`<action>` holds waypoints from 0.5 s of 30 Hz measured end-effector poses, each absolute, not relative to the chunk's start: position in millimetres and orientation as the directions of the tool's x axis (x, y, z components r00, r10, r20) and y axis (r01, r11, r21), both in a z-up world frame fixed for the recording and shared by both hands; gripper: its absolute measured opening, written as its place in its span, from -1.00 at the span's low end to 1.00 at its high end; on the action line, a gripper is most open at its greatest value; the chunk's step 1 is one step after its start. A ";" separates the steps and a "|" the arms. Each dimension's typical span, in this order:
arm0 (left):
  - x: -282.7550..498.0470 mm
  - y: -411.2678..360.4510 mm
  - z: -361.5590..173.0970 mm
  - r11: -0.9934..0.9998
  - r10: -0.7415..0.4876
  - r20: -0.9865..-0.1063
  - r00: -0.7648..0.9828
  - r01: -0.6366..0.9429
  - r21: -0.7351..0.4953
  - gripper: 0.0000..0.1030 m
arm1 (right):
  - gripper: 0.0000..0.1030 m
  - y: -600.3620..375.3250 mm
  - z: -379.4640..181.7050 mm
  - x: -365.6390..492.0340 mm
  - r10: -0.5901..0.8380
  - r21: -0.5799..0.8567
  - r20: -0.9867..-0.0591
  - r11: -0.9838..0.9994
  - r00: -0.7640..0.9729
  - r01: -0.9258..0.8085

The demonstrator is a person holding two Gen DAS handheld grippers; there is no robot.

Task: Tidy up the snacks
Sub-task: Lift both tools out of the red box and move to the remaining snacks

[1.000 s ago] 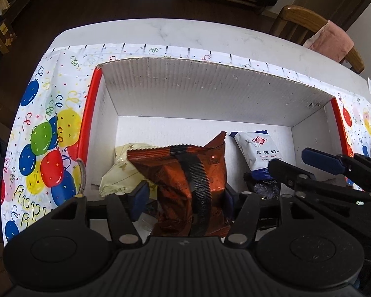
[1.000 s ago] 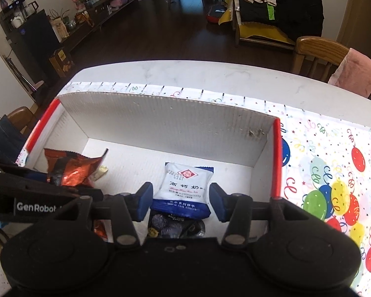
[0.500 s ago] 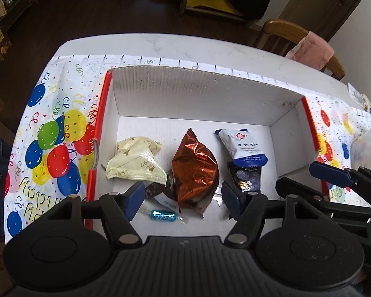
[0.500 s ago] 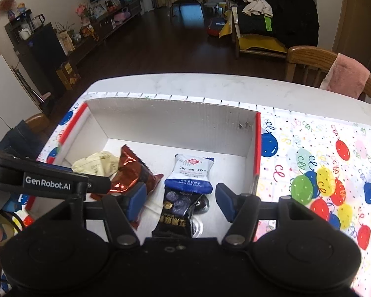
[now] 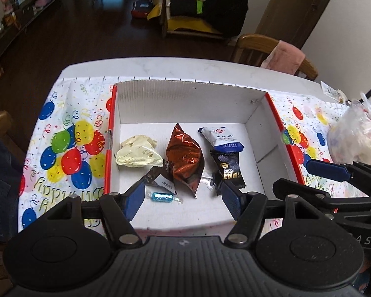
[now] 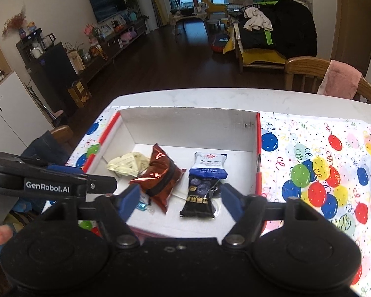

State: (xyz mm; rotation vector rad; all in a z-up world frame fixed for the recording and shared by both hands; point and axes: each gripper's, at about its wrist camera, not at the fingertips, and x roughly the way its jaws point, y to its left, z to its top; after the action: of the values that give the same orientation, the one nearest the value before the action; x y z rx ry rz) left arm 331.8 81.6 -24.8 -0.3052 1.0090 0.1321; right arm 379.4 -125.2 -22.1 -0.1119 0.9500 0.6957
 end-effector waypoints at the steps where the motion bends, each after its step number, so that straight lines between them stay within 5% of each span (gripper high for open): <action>1: 326.8 80.7 -22.8 0.952 -0.030 -0.843 0.537 -0.241 -0.187 0.32 | 0.44 -125.8 -20.4 375.1 0.501 0.206 -0.774 0.777 0.387 -0.594; 15: 257.3 68.8 -3.2 0.974 -0.039 -0.803 0.595 -0.156 -0.163 0.44 | 0.70 -141.4 -3.8 312.3 0.563 0.246 -0.729 0.746 0.389 -0.619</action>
State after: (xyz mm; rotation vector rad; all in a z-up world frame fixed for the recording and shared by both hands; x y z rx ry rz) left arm 257.3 68.8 -3.2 -0.2258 0.9336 0.0682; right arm 312.3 -141.4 -3.8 -0.0702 0.8979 0.7522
